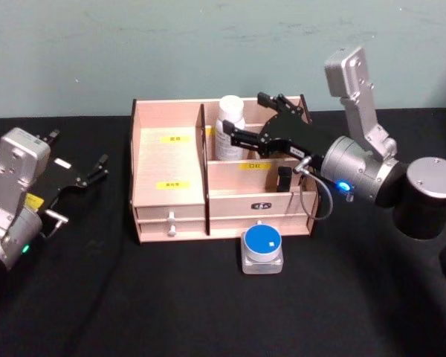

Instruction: Pick up the facial cleanser and watermelon frost from the table and place them into the tiered storage box.

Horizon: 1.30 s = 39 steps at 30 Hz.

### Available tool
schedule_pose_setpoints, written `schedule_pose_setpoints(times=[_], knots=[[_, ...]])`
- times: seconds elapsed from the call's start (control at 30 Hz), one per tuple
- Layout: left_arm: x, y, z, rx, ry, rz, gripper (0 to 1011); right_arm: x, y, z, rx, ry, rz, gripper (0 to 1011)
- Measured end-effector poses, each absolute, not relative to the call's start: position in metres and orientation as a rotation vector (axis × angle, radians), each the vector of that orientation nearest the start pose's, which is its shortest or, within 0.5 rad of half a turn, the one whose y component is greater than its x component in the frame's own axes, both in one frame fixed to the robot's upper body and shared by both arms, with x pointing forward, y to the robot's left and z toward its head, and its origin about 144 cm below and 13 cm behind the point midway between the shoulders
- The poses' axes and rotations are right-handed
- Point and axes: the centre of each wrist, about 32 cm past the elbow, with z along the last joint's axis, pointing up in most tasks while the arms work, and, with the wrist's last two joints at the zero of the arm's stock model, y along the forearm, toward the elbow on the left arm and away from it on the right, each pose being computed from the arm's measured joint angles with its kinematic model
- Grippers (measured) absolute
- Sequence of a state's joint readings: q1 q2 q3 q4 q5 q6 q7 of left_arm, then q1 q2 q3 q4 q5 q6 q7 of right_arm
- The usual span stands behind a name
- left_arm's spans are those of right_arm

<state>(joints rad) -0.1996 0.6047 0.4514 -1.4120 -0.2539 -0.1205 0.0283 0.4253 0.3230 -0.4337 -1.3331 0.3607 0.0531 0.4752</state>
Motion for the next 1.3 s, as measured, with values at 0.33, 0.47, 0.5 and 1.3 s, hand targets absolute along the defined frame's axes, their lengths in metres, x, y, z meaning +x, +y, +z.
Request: schedule_pose_setpoints(times=[0.33,0.47,0.5,1.3], knots=[[0.489,0.310,1.140,0.305,-0.285,1.248,1001,0.532,-0.225,1.235,-0.070,-0.072,-0.743,1002],[0.489,0.310,1.140,0.304,-0.285,1.248,1001,0.504,-0.227,1.251,-0.102,-0.039,-0.734,1002],[0.489,0.310,1.140,0.304,-0.285,1.248,1001,0.499,-0.227,1.254,-0.111,-0.032,-0.734,1002],[0.489,0.310,1.140,0.304,-0.285,1.248,1001,0.381,-0.222,1.261,-0.401,0.127,-0.840,1002]])
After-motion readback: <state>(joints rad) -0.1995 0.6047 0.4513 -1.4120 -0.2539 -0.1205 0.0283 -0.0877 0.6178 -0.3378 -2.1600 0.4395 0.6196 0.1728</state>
